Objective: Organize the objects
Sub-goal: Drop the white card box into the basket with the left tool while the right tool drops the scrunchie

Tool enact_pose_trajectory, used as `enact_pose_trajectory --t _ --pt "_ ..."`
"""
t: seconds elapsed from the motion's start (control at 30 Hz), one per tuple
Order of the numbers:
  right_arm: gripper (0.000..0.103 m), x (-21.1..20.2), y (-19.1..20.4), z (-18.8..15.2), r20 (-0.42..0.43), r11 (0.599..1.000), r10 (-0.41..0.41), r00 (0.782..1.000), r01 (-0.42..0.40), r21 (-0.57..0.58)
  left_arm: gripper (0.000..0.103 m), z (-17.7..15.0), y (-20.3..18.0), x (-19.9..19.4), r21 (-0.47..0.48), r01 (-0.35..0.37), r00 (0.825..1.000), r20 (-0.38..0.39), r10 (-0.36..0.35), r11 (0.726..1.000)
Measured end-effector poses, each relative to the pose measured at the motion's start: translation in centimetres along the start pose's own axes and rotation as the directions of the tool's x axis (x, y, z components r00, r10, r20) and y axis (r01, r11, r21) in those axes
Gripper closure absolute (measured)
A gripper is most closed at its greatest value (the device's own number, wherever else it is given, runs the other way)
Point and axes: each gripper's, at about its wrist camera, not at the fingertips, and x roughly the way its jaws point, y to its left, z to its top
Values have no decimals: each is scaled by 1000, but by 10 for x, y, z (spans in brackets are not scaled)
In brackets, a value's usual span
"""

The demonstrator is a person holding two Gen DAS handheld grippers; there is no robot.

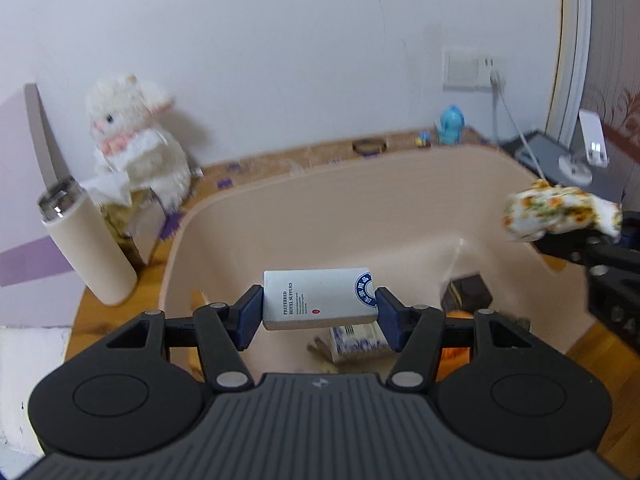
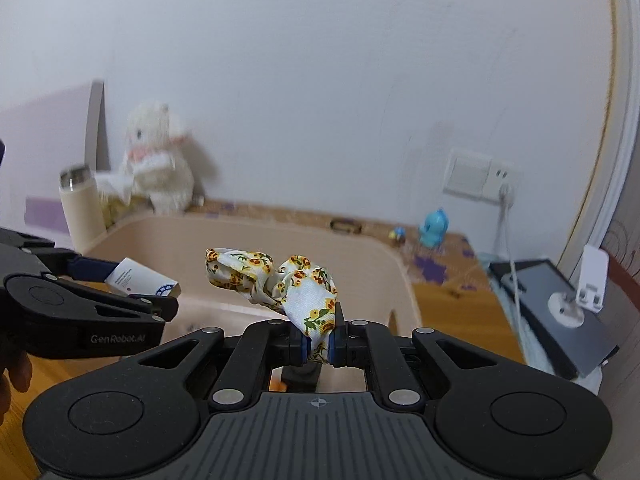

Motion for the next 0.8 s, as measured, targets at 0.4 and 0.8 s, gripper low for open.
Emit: enact_pose_trajectory --t 0.4,0.8 --pt "61 18 6 -13 -99 1000 -18 995 17 -16 28 -8 4 15 -5 -1 997 -74 1 1000" --pt "30 -30 -1 -5 -23 1000 -26 999 26 -15 16 -5 12 -30 -48 15 1000 0 -15 999"
